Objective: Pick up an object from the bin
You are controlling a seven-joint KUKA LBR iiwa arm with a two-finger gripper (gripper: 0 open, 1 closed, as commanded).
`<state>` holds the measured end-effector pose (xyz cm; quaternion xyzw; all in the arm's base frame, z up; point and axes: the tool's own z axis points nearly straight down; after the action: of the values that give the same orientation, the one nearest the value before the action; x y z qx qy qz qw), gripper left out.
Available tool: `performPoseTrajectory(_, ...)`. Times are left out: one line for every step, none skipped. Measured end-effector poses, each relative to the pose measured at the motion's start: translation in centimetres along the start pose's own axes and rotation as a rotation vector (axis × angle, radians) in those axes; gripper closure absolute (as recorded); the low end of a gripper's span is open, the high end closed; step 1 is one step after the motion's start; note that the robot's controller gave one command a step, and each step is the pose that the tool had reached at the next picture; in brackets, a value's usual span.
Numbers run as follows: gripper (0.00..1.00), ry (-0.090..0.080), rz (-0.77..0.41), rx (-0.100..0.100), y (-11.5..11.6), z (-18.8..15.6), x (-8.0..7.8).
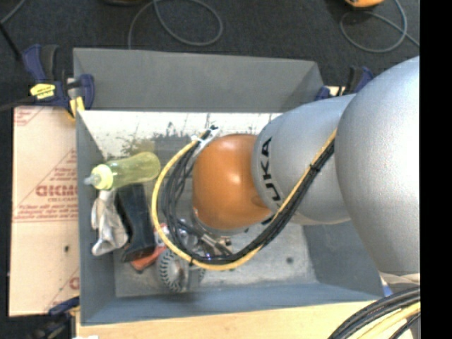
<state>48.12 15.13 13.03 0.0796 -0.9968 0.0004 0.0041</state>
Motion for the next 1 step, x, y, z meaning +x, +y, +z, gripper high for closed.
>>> performPoseTrajectory(1.00,0.002,0.087,-0.001,0.08,0.00,0.20)
